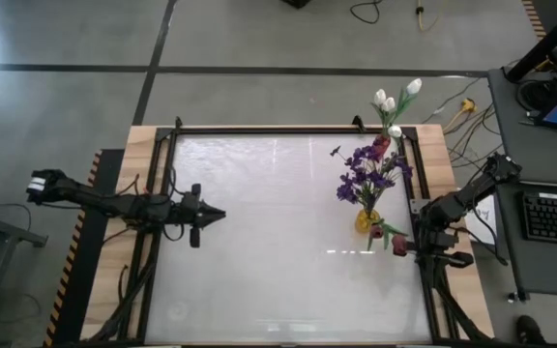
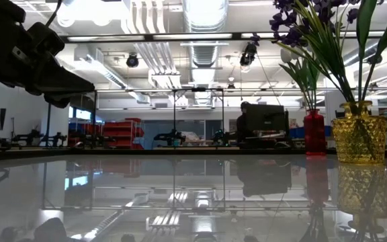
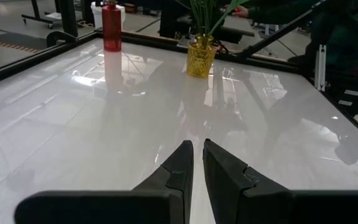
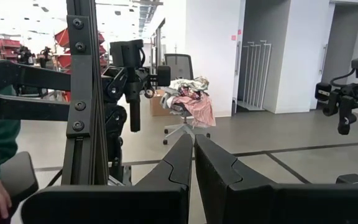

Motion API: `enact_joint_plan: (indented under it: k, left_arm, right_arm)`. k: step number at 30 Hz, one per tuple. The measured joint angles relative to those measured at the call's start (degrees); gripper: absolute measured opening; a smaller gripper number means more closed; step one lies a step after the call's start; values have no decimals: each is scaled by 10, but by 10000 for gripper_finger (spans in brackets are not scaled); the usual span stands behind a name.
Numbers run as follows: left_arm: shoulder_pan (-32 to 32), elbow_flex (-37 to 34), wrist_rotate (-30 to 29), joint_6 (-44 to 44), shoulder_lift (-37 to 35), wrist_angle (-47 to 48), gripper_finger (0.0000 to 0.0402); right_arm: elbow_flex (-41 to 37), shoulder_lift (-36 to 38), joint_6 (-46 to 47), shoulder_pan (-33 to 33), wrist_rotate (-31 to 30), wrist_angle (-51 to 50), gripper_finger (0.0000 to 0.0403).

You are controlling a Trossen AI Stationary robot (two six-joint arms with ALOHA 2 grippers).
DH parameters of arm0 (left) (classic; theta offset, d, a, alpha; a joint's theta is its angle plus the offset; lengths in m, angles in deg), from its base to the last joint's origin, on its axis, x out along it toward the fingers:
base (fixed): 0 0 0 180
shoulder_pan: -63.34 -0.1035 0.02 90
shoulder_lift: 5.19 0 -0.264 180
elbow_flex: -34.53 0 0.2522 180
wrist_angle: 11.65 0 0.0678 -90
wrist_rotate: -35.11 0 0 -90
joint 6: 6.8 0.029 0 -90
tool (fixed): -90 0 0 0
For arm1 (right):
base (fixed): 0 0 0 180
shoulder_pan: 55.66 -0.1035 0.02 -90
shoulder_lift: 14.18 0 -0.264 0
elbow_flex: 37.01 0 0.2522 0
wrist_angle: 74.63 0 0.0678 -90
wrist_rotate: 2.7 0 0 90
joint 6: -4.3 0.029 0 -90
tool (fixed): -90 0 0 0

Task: Sort flowers into vase by color
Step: Return to Home Position

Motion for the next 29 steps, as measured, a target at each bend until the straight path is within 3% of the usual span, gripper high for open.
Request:
enact_joint_plan:
  k: [29]
  left_arm:
    - [0,0,0,0,34,0,25]
  right_arm:
    - [0,0,0,0,0,0,13]
